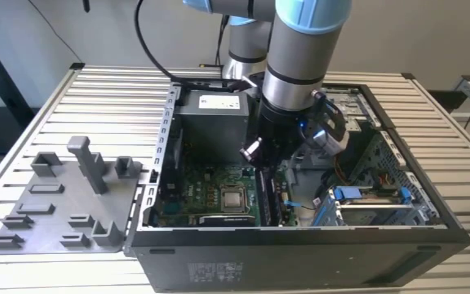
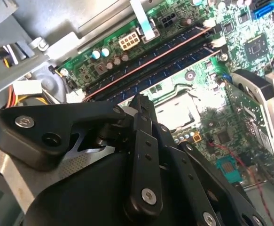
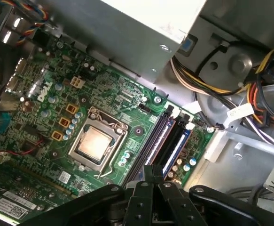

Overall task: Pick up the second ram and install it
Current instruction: 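Press down the second ram until it locks into place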

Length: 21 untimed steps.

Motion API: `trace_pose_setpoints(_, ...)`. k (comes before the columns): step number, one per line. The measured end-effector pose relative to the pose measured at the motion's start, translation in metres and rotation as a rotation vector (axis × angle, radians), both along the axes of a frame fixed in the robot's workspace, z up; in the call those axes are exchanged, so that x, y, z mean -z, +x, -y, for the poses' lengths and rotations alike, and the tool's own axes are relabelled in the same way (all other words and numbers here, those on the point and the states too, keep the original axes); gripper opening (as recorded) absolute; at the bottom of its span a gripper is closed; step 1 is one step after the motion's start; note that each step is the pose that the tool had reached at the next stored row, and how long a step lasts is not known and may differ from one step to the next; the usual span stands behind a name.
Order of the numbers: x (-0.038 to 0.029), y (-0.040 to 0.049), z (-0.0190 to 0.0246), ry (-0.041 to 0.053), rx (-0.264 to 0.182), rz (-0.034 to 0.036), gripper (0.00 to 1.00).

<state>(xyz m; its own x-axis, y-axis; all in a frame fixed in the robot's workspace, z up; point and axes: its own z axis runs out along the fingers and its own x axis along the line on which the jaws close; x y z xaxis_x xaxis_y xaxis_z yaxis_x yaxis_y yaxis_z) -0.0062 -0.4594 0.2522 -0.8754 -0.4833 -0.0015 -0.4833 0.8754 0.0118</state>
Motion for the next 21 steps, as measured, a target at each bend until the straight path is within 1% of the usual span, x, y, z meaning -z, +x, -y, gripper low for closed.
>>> trace_pose_setpoints(14,0.0006,-0.0014,0.0000,0.0004,-0.177,0.0057,0.11)
trace_pose_setpoints(21,0.0026,-0.0021,0.0000,0.0039,-0.283,0.0062,0.11)
